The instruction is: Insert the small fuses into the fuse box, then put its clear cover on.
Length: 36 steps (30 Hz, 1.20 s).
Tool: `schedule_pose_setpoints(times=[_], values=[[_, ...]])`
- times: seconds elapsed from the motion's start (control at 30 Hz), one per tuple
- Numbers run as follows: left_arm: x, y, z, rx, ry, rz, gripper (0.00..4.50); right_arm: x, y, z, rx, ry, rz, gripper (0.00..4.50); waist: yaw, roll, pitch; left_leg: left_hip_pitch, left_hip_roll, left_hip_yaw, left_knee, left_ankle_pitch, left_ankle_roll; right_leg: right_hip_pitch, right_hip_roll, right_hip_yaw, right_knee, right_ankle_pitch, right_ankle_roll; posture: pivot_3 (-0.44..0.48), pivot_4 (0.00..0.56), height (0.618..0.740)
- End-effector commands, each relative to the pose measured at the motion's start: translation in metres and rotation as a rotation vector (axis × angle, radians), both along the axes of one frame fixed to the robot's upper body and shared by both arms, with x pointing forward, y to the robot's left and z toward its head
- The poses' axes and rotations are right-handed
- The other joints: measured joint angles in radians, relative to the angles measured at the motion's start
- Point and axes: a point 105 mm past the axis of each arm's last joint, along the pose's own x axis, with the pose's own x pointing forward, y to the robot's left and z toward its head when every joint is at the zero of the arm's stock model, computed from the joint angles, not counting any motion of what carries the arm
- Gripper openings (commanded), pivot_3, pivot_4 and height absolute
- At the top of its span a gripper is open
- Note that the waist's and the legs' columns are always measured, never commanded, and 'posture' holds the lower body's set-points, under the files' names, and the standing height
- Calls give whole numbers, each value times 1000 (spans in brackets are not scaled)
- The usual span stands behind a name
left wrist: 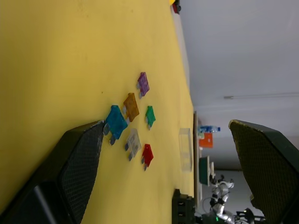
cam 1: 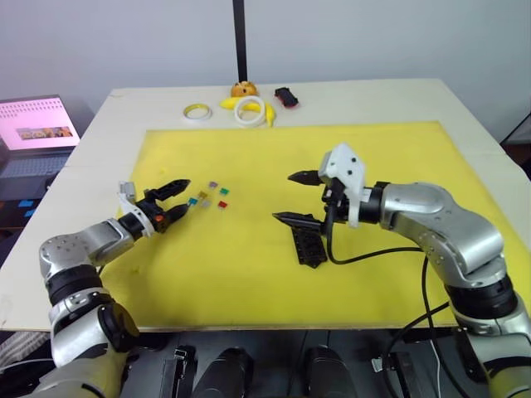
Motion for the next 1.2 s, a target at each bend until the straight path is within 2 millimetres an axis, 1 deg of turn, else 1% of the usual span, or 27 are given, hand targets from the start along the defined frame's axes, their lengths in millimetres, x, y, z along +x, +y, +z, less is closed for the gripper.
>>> schedule_pose_setpoints(times=[0.03,0.07,0.1,0.17,0.2,0.3,0.43,0.63,0.7,0.73,0.87,0.97,1.07,1.17,1.2], values=[[2,-2,-13,16,44,12,4466,-2,-1,17,12,-65,11,4500,0,0,0,0,0,0,0,0,0,0,0,0,0,0,0,0,150,740],[2,-1,-15,18,53,21,4466,-2,-1,17,11,-65,10,4500,0,0,0,0,0,0,0,0,0,0,0,0,0,0,0,0,150,740],[1,0,-18,27,60,24,4226,-2,-1,17,11,-65,10,4500,0,0,0,0,0,0,0,0,0,0,0,1,1,0,0,0,150,740],[0,-1,-22,41,76,15,3661,-2,0,18,11,-66,11,4500,0,0,0,0,0,0,0,0,0,0,0,1,1,0,0,0,150,740],[-1,-2,-24,53,81,5,3148,-2,0,18,10,-66,11,4500,-1,0,0,0,0,1,0,0,0,-1,0,2,1,0,0,0,150,740],[0,-5,-29,71,97,-4,3148,-3,-1,17,7,-66,11,4500,-1,0,0,0,0,2,0,0,0,-3,0,4,3,0,0,0,150,740],[3,-1,-39,104,129,27,3148,-3,-2,17,3,-65,8,4500,1,0,0,0,0,3,0,0,0,-4,0,5,4,0,0,0,150,740],[4,-1,-44,113,138,30,3148,-2,-3,17,1,-67,6,4500,1,0,-1,1,0,3,0,1,-1,-3,1,6,5,0,0,0,150,740],[1,-4,-46,128,137,9,2571,-2,-3,17,0,-67,6,4500,1,0,-1,1,0,3,0,1,-2,-3,1,6,5,0,0,0,150,740],[1,-4,-47,130,137,7,2358,-2,-3,17,0,-67,7,4500,0,0,-1,1,0,3,0,1,-2,-3,1,6,6,0,0,0,150,740],[0,2,-54,141,172,39,2358,-1,-4,16,-3,-62,9,4500,0,0,-1,1,0,3,0,1,-2,-4,1,6,6,0,0,0,150,740],[-1,5,-56,147,177,47,2358,0,-6,14,-5,-56,4,4500,-1,0,-1,1,0,3,0,1,-2,-4,1,6,6,0,0,0,150,740],[-1,8,-58,162,183,63,1528,1,-7,14,-4,-54,1,4500,-2,0,-1,1,0,3,0,1,-2,-4,1,6,6,0,0,0,150,740],[0,12,-58,185,176,81,15,1,-7,14,-4,-54,1,4500,-4,3,-3,2,1,4,-1,1,-2,-5,2,7,6,0,0,0,150,740],[0,14,-57,192,173,88,15,1,-8,14,-4,-54,1,4500,-4,5,-4,2,1,4,-1,1,-2,-5,2,7,6,0,0,0,150,740]])
